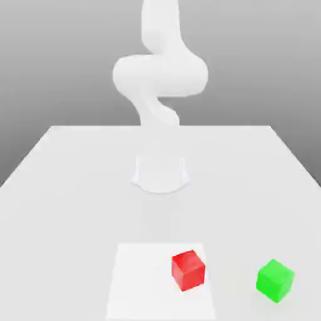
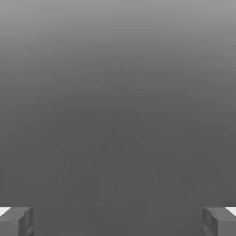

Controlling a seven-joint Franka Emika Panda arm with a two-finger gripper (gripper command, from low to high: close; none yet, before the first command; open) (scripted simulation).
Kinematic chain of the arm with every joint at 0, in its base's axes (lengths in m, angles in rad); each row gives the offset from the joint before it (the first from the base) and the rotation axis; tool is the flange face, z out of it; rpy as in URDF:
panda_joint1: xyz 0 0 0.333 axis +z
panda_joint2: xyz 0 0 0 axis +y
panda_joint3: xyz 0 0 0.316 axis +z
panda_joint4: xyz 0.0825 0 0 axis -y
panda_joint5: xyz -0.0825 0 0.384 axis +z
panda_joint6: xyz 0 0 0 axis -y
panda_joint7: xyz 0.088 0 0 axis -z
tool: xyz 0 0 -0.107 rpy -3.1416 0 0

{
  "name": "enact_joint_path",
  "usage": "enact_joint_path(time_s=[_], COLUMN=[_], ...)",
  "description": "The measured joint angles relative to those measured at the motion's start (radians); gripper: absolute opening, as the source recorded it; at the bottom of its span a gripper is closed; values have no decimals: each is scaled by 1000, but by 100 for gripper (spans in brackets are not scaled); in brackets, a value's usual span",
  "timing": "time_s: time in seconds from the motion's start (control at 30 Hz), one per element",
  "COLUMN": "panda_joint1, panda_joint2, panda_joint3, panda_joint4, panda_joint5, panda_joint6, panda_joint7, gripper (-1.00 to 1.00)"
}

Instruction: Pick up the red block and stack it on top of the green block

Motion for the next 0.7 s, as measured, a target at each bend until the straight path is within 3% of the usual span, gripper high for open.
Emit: enact_joint_path(time_s=[0.7], panda_joint1=[119], panda_joint2=[768], panda_joint3=[3], panda_joint4=[-341], panda_joint5=[1], panda_joint6=[413], panda_joint7=[-267], gripper=[0])
